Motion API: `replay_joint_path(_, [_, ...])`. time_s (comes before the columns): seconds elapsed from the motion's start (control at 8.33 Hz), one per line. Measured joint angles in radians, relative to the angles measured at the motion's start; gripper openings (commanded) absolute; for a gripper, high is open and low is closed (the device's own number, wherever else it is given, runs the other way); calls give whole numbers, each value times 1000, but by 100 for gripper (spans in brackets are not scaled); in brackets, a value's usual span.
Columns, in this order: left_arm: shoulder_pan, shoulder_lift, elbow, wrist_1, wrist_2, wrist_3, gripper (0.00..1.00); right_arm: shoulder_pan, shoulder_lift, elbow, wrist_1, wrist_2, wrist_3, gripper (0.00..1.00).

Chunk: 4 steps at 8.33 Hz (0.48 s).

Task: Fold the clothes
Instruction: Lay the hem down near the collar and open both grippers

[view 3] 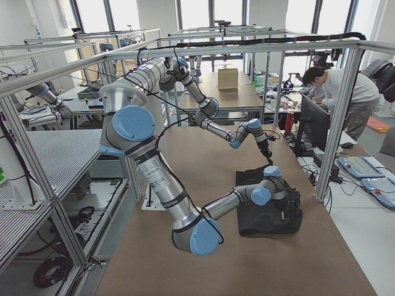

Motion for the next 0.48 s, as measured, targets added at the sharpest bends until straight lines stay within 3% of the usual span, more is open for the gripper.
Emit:
replay_joint_path(0.24, [0,-46,97,-50,5,1,17,-3,5,-18,13,-2,3,18])
replay_joint_path(0.48, [-1,-60,142,-81,8,1,48,-3,22,-40,17,-1,10,58])
